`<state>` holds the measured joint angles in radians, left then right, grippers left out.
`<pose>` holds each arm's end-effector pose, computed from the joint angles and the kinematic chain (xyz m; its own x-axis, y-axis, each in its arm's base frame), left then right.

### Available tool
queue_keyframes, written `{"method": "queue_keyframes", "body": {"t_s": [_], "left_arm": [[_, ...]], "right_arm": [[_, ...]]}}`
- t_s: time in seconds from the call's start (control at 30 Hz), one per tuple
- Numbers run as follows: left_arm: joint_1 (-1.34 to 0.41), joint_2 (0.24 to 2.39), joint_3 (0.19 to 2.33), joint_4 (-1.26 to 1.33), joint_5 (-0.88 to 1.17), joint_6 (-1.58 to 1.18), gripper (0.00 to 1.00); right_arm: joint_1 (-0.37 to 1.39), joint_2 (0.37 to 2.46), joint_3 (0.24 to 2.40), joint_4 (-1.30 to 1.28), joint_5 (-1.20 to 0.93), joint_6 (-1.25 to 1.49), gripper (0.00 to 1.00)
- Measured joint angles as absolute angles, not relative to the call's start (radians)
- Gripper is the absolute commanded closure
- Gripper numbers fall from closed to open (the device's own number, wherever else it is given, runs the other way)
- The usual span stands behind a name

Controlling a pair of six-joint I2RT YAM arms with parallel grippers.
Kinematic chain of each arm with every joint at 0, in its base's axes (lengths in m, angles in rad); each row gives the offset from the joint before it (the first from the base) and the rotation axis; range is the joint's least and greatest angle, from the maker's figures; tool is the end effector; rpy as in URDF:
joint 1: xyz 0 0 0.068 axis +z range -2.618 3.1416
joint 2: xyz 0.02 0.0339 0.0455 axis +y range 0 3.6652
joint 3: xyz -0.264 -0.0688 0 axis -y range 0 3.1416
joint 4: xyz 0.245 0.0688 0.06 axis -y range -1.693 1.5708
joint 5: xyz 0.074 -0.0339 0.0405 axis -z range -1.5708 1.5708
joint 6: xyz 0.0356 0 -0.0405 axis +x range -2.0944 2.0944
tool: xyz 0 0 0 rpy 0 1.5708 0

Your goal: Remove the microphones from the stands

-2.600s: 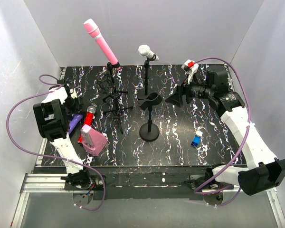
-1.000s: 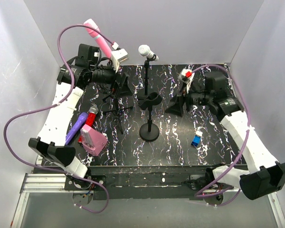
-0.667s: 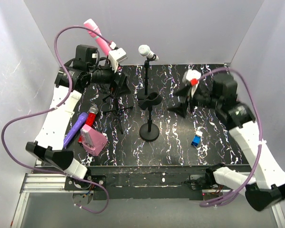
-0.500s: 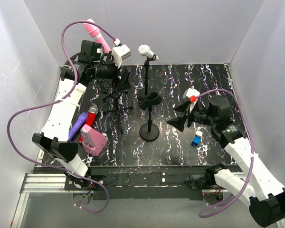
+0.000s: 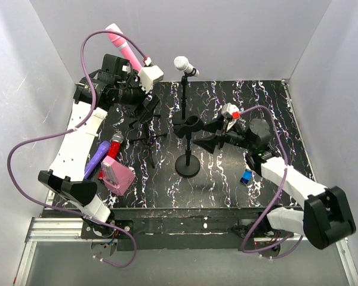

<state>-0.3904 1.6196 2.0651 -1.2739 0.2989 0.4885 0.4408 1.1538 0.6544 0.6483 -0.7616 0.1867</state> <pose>0.2745 -0.1243 0.4573 -0.3446 0.6268 -0.6988 0.8035 0.5819 0.1257 0.2206 0.1313 0.3050 -0.0400 0.1296 -0.9908 -0.9348 0.3453 0.0830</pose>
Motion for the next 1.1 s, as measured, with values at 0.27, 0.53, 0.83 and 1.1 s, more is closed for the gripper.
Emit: {"method": "queue_keyframes", "body": {"t_s": [0.27,0.53,0.83,1.1], "left_arm": [[-0.39,1.621,2.082,-1.286,0.282,0.503,0.19],[-0.39,1.599,2.001,-1.235,0.272,0.494,0.21],[-0.389,1.452,1.663,-1.026,0.345,0.321,0.22],[-0.418,1.291,1.273,-0.642,0.545,0.125,0.28]], "right_arm": [[0.511,1.325,0.705,0.826,-0.763,0.26,0.42],[0.551,1.38,0.749,0.847,-0.74,0.308,0.79],[0.538,1.373,0.831,0.651,-0.667,0.335,0.99],[0.452,1.362,0.982,0.264,-0.524,0.372,0.99]]}}
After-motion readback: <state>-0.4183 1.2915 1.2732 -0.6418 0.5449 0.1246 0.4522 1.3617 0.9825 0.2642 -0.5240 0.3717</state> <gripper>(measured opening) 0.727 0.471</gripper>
